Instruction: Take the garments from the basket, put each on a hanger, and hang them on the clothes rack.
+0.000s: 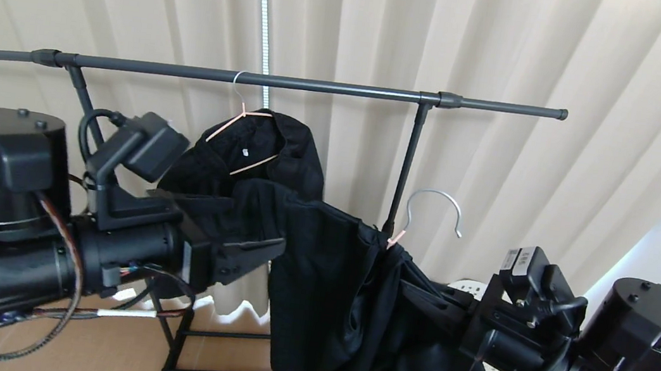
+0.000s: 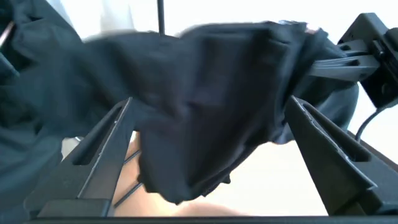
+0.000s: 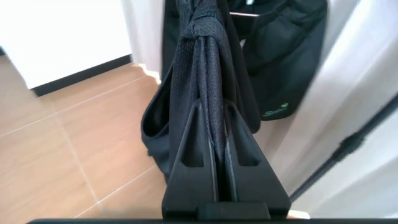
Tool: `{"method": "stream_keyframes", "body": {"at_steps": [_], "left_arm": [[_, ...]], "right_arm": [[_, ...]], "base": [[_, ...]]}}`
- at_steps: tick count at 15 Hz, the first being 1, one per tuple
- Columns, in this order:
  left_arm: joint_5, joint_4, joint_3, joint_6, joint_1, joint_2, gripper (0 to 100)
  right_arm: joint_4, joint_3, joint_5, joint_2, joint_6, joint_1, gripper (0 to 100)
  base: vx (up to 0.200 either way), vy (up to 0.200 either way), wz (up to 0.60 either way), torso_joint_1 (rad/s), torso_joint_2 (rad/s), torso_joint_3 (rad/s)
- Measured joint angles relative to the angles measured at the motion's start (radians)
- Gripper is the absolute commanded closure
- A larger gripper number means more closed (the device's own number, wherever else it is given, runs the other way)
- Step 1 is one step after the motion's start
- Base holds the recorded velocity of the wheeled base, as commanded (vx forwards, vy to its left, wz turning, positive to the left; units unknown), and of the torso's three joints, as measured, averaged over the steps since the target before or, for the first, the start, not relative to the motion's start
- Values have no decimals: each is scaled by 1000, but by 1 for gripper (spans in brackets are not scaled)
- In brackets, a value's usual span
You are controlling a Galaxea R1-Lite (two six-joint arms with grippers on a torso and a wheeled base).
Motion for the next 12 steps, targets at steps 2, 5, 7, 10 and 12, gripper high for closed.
{"method": "stream_keyframes", "body": {"at_steps": [2,5,7,10,12], "left_arm": [[-249,-5,30,6,200,-25,0],[-634,-18,54,10,445,-11,0],[-665,-62,71,11,498,31,0],[-666,-157,99,-1,508,92,0],[-666,-160,103,-7,501,124,0]], "right_arm": [[0,10,56,-6,-1,-20,100],[1,24,123,-31,1,-31,100],[3,36,156,-57,1,-32,100],[3,50,193,-97,18,-33,100],[3,55,228,-114,28,-33,100]], "base": [[0,0,0,0,0,0],[0,0,0,0,0,0],[0,0,0,0,0,0],[0,0,0,0,0,0],[0,0,0,0,0,0]]}}
